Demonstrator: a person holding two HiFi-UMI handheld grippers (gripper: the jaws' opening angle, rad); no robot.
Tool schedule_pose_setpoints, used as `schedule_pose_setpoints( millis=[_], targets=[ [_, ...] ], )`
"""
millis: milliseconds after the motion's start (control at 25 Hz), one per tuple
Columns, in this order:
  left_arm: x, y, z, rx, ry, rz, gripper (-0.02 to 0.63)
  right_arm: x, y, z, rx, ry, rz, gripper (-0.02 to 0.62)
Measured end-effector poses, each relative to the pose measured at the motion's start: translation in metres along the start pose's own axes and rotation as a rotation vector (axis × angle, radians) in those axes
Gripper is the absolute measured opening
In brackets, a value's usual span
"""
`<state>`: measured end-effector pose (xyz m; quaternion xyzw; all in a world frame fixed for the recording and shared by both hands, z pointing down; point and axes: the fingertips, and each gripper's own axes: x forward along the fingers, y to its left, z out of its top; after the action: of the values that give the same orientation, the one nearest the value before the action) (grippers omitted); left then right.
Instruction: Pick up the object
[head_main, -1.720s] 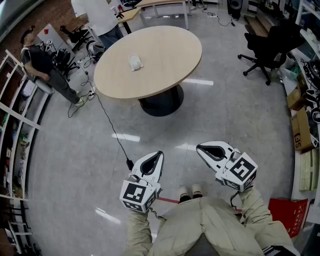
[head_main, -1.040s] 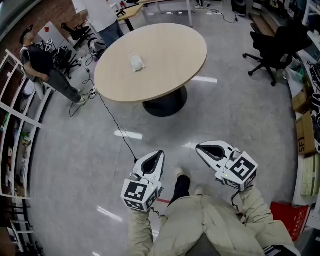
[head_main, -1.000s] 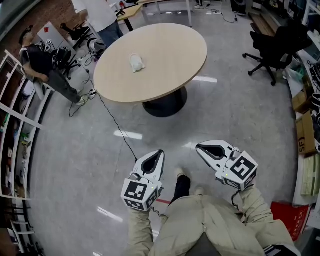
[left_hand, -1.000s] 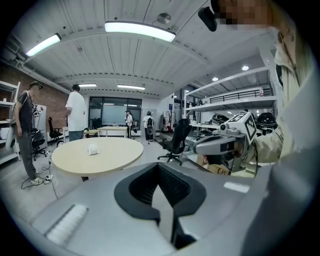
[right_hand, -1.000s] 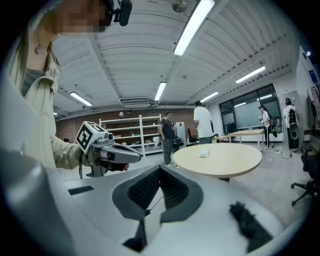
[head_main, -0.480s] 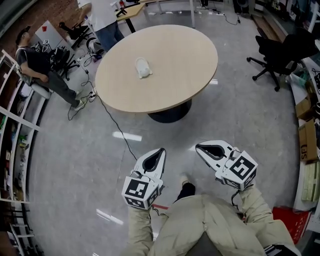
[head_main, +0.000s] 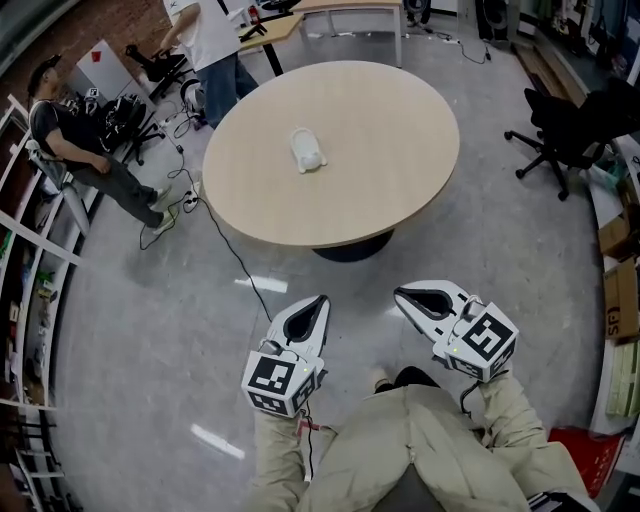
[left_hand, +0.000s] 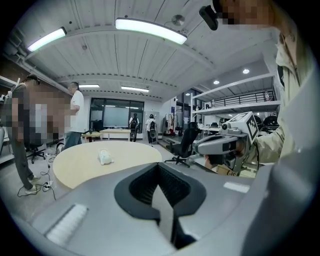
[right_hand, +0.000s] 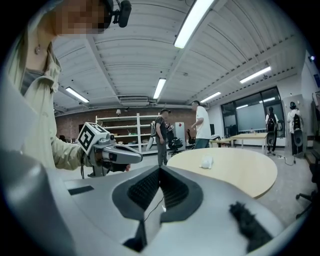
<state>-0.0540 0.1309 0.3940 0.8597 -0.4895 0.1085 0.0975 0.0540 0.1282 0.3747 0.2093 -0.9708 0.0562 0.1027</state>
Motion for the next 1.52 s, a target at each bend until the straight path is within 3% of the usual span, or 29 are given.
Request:
schedule_pose_setpoints(
  millis=[600, 1280, 1520],
  targets=[
    [0.057, 0.057, 0.010, -0.030, -0.006, 0.035, 0.000, 0.052, -0.065, 0.008, -0.006, 0.004, 0.022, 0.003],
    [0.159, 0.121, 0.035, -0.118, 0.069, 0.137, 0.002, 0.118, -0.184, 0.022, 0.045, 0.044, 0.146, 0.003],
    [0.182, 0.132, 0.037, -0.163, 0.092, 0.169, 0.002, 0.138, -0.207, 0.014, 0.070, 0.093, 0.226, 0.005]
  ],
)
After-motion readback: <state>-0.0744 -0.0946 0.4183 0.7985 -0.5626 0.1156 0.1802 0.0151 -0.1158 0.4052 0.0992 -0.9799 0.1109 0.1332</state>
